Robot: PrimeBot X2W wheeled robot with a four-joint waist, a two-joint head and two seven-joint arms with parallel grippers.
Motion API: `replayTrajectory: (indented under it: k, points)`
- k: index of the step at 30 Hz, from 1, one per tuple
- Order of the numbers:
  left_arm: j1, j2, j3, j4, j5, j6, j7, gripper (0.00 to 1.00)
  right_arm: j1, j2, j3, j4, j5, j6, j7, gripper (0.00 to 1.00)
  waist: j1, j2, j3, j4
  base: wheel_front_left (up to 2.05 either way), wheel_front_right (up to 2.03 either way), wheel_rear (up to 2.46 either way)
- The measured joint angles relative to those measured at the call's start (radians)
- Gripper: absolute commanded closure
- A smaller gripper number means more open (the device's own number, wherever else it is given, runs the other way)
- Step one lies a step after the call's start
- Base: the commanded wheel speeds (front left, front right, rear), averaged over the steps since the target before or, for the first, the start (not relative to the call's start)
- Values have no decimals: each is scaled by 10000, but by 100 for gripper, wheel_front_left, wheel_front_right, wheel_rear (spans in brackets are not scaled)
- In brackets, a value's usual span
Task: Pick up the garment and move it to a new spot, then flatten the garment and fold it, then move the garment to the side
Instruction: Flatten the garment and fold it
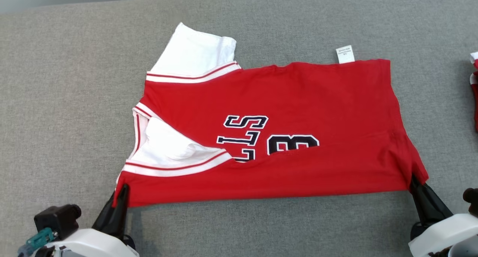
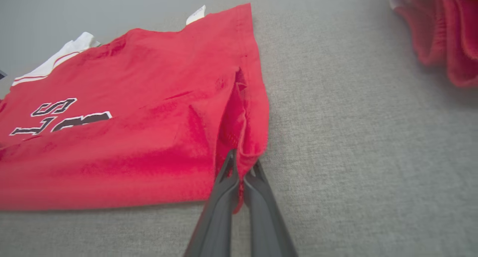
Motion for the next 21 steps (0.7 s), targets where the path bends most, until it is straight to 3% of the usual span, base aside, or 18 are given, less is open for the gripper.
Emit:
replayTrajectory:
  k: [3, 4, 5, 6, 7, 15, 21]
  points:
    - [197, -138, -86, -192, -25, 82, 63, 100, 101, 238, -203, -121, -73, -2, 199, 98, 0, 0, 20, 34, 0, 0, 0]
    - [200, -198, -146, -213, -84, 79, 61, 100, 91, 293, -222, -130, -100, -2, 251, 59, 0, 0, 21, 46, 0, 0, 0]
    - [182, -280, -192, -222, -86, 81, 8, 100, 82, 326, -244, -113, -148, -2, 322, 27, 0, 0, 20, 63, 0, 0, 0]
    - [178, -320, -251, -198, -82, 82, 2, 67, 71, 355, -270, -94, -184, -4, 359, 0, 0, 0, 18, 78, 0, 0, 0]
    - [173, -328, -299, -155, -50, 82, -8, 2, 51, 382, -330, -88, -276, -6, 359, 0, 0, 0, 10, 86, 0, 0, 0]
    - [-559, -433, -240, -117, 616, 109, -1452, 0, -262, 614, -1076, -878, -986, -17, -295, 0, 0, 0, -19, 8, 0, 0, 0]
    - [-1689, -153, -284, -163, 1601, 267, -2268, 0, -671, 901, -1212, -2138, -1634, -17, -520, 0, 0, 0, -170, -181, 0, 0, 0]
